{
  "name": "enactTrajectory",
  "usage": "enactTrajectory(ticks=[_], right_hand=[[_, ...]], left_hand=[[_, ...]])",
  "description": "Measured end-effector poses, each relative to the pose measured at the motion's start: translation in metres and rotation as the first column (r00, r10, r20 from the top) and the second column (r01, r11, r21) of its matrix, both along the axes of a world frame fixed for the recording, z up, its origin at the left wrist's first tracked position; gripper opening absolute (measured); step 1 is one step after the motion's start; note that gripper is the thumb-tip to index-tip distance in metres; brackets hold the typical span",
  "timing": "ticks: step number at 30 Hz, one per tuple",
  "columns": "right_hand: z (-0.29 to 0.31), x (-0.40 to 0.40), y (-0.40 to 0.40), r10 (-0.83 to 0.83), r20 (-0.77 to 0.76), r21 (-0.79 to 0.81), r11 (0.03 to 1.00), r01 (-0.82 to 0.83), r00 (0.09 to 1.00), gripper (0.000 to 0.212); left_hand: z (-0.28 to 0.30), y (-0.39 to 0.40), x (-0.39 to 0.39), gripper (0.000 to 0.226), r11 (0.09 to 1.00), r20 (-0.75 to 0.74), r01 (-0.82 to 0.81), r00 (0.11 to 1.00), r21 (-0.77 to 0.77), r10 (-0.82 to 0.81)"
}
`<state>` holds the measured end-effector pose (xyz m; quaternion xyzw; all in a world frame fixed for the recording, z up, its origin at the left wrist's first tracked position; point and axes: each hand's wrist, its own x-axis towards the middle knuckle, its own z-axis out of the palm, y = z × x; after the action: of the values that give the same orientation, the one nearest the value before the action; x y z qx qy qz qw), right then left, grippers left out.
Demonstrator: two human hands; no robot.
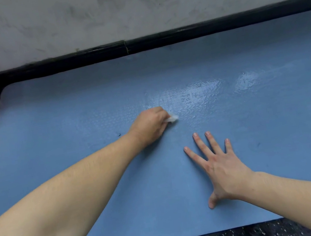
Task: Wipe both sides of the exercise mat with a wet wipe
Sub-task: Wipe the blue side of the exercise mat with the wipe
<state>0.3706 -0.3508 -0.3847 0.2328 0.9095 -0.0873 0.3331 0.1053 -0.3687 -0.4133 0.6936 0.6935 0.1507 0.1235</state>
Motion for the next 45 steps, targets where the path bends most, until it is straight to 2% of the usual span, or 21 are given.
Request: enactTrajectory(ticks=[3,4,7,8,11,12,13,15,17,18,20,22,26,28,30,32,36,38,40,41,45], right_hand=[[0.006,-0.005,0.004,-0.029,-0.032,-0.002,1.000,0.029,0.999,0.159],[0.009,-0.011,0.009,-0.055,-0.058,0.000,0.998,0.055,0.997,0.158],[0.017,-0.045,0.040,-0.130,-0.130,0.018,0.991,0.133,0.983,0.163],[0.018,-0.060,0.053,-0.152,-0.141,0.023,0.987,0.157,0.978,0.165],[0.017,-0.098,0.090,-0.205,-0.124,0.008,0.978,0.208,0.971,0.168],[0.015,-0.107,0.099,-0.217,-0.110,-0.004,0.976,0.218,0.970,0.168],[0.012,-0.114,0.106,-0.225,-0.088,-0.013,0.974,0.224,0.971,0.169],[0.006,-0.121,0.112,-0.224,-0.036,-0.010,0.974,0.224,0.974,0.169],[0.001,-0.122,0.113,-0.217,-0.010,0.005,0.976,0.217,0.976,0.170],[-0.001,-0.122,0.114,-0.217,-0.005,0.006,0.976,0.217,0.976,0.169],[-0.001,-0.120,0.113,-0.227,-0.002,-0.009,0.974,0.227,0.974,0.169],[-0.003,-0.120,0.114,-0.240,0.000,-0.031,0.970,0.240,0.971,0.169],[-0.007,-0.118,0.115,-0.254,-0.014,-0.077,0.965,0.252,0.967,0.168],[-0.009,-0.116,0.116,-0.264,-0.027,-0.091,0.961,0.261,0.964,0.168],[-0.011,-0.116,0.116,-0.270,-0.040,-0.095,0.960,0.265,0.962,0.168],[-0.011,-0.116,0.116,-0.273,-0.047,-0.092,0.959,0.268,0.961,0.168],[-0.011,-0.118,0.116,-0.276,-0.060,-0.071,0.960,0.271,0.959,0.170],[-0.010,-0.118,0.116,-0.267,-0.066,-0.053,0.963,0.264,0.961,0.170],[-0.011,-0.118,0.116,-0.262,-0.070,-0.042,0.965,0.260,0.963,0.170],[-0.011,-0.117,0.116,-0.260,-0.074,-0.038,0.965,0.258,0.963,0.170],[-0.011,-0.117,0.115,-0.257,-0.084,-0.032,0.966,0.255,0.963,0.170]], left_hand=[[-0.002,0.015,-0.016,0.014,0.939,-0.024,-0.343,0.939,-0.009,0.343],[-0.003,0.015,-0.008,0.013,0.946,-0.012,-0.325,0.946,-0.009,0.325],[-0.006,0.008,0.007,0.015,0.999,0.012,-0.033,0.999,-0.011,0.033],[-0.004,0.012,0.000,0.017,0.999,0.004,-0.035,0.999,-0.014,0.035],[-0.001,0.038,-0.034,0.015,0.926,-0.059,-0.377,0.925,-0.016,0.375],[-0.003,0.042,-0.037,0.014,0.901,-0.052,-0.435,0.900,-0.008,0.434],[-0.003,0.043,-0.034,0.014,0.920,-0.038,-0.392,0.919,0.000,0.392],[-0.005,0.038,-0.025,0.020,0.993,0.001,-0.117,0.993,0.022,0.117],[-0.005,0.038,-0.037,0.023,0.998,0.016,0.064,0.998,0.022,-0.065],[-0.003,0.046,-0.047,0.020,0.999,-0.020,0.040,0.999,0.012,-0.039],[-0.003,0.068,-0.067,0.015,0.983,-0.084,-0.181,0.979,0.039,0.184],[-0.006,0.079,-0.069,0.011,0.935,-0.049,-0.346,0.935,0.078,0.350],[-0.012,0.078,-0.066,0.022,0.996,-0.028,-0.010,1.000,0.086,0.013],[-0.007,0.097,-0.090,0.023,0.983,-0.060,-0.162,0.984,0.085,0.167],[-0.007,0.120,-0.113,0.016,0.895,-0.079,-0.431,0.894,0.117,0.441],[-0.011,0.134,-0.112,0.014,0.834,-0.045,-0.532,0.838,0.145,0.543],[-0.016,0.135,-0.104,0.014,0.963,-0.062,-0.233,0.968,0.132,0.243],[-0.010,0.147,-0.127,0.016,0.940,-0.115,-0.317,0.937,0.124,0.331],[-0.008,0.160,-0.145,0.020,0.838,-0.132,-0.525,0.829,0.146,0.543],[-0.009,0.165,-0.143,0.021,0.813,-0.123,-0.562,0.805,0.155,0.580],[-0.008,0.172,-0.114,0.023,0.949,-0.052,-0.289,0.953,0.124,0.297]])
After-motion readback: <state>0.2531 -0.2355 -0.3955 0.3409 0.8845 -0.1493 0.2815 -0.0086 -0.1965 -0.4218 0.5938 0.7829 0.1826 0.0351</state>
